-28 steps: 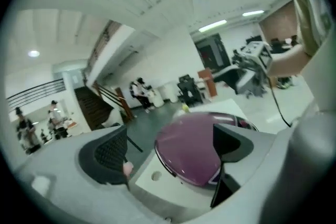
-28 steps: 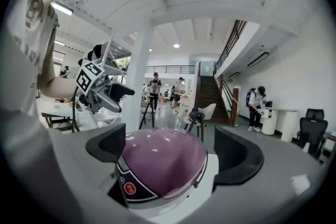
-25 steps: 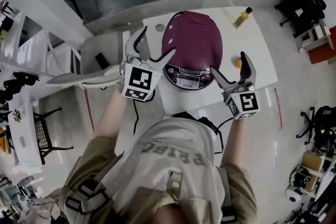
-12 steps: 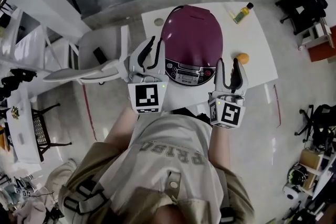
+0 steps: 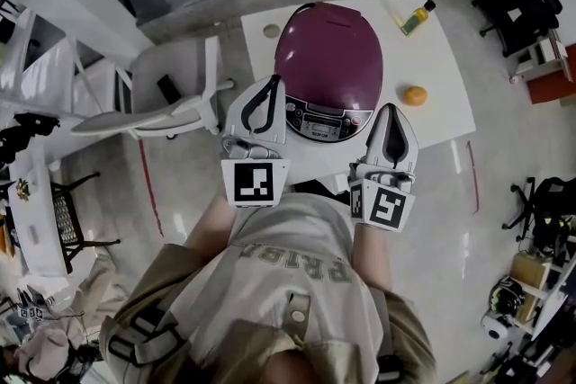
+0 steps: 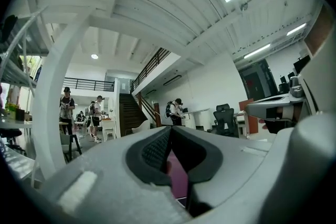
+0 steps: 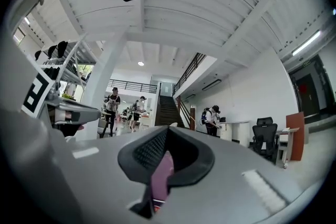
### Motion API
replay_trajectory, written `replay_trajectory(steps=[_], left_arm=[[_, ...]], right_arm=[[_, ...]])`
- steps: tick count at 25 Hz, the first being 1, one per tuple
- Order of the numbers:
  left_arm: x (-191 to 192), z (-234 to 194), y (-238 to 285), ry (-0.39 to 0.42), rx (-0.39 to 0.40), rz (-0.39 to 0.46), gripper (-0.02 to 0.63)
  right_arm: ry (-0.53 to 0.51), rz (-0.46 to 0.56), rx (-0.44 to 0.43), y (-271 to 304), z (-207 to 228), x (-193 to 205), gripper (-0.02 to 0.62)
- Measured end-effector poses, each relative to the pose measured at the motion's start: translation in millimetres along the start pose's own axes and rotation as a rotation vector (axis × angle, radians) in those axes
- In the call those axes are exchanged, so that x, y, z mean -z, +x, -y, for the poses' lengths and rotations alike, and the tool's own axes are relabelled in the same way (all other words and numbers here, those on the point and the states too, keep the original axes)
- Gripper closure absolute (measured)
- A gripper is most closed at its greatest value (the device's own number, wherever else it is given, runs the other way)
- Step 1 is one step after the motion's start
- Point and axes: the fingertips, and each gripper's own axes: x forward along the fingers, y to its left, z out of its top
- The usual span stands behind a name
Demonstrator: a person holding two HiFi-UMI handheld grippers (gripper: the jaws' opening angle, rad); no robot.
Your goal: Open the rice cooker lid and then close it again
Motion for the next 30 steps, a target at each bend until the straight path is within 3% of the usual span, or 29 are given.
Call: replay_trajectory(steps=[7, 12, 30], left_arm=[[4, -6, -2, 0.014, -0.007, 0.000, 0.597], [3, -5, -4, 0.025, -0.006, -0.003, 0.597], [2, 5, -4, 0.111, 0.025, 0.006, 0.597]], right_arm=[[0.024, 0.025, -0.003, -3, -3, -5, 0.594], [-0.031, 0.031, 0.013, -7, -2, -7, 0.595], [-0.079, 0.041, 0.030, -12, -1, -13, 0.595]])
